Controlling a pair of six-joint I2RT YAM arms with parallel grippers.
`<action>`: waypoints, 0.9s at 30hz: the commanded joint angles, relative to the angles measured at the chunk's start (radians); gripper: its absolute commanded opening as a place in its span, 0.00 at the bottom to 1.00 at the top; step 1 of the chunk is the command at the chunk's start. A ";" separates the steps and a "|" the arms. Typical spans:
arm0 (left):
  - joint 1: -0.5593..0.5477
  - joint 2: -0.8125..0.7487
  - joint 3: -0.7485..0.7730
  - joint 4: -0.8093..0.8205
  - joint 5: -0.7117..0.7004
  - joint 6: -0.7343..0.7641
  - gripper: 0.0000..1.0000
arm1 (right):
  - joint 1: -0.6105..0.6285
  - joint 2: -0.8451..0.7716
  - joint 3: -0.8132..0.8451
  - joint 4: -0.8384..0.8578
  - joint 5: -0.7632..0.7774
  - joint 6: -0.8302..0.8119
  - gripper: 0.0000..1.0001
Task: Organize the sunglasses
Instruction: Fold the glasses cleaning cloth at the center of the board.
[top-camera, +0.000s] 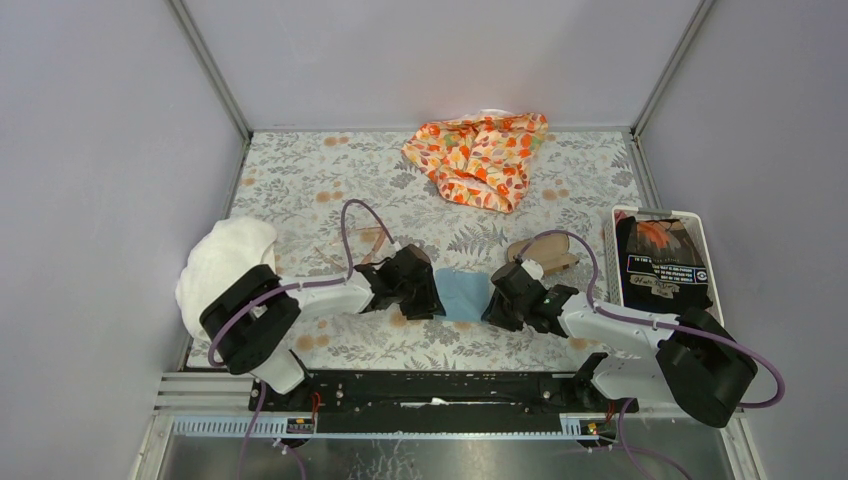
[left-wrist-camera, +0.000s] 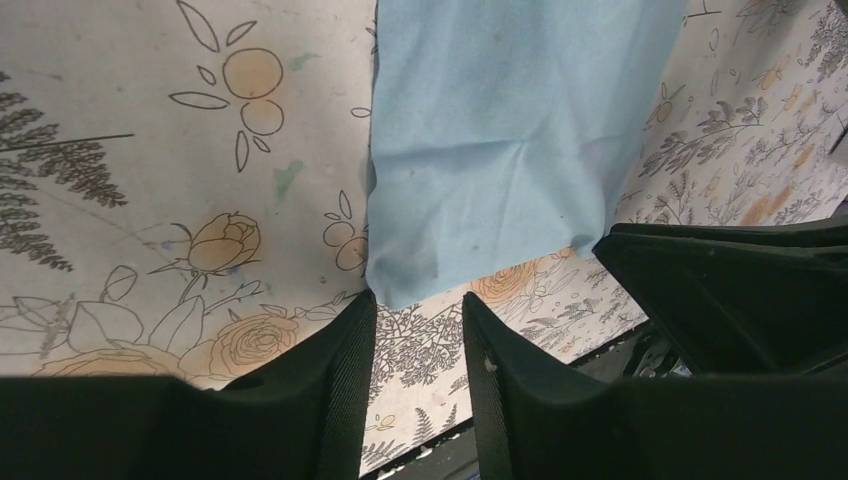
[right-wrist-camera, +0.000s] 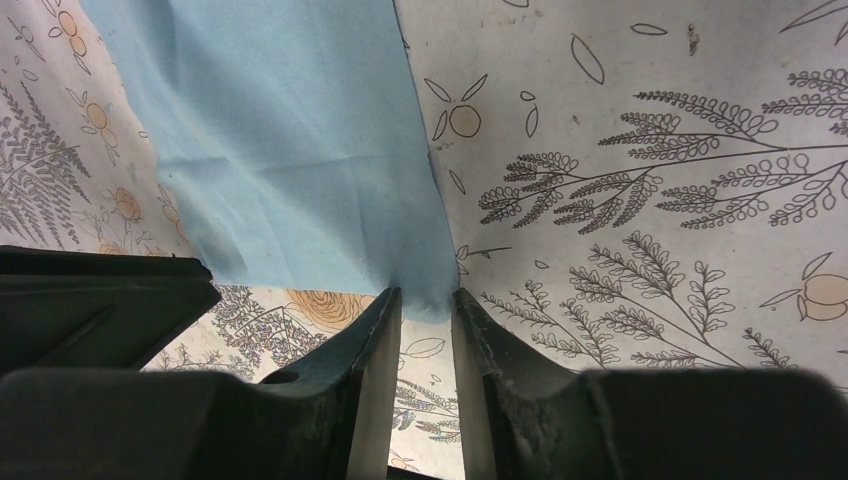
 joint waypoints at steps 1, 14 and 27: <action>-0.008 0.044 -0.002 -0.001 -0.017 0.017 0.41 | 0.009 0.006 0.002 -0.049 0.037 0.005 0.33; -0.009 0.024 0.008 -0.041 -0.026 0.017 0.00 | 0.010 -0.003 -0.028 -0.029 0.026 0.034 0.33; -0.020 -0.052 -0.025 -0.084 -0.011 0.012 0.00 | 0.010 -0.026 -0.026 -0.047 0.041 0.038 0.18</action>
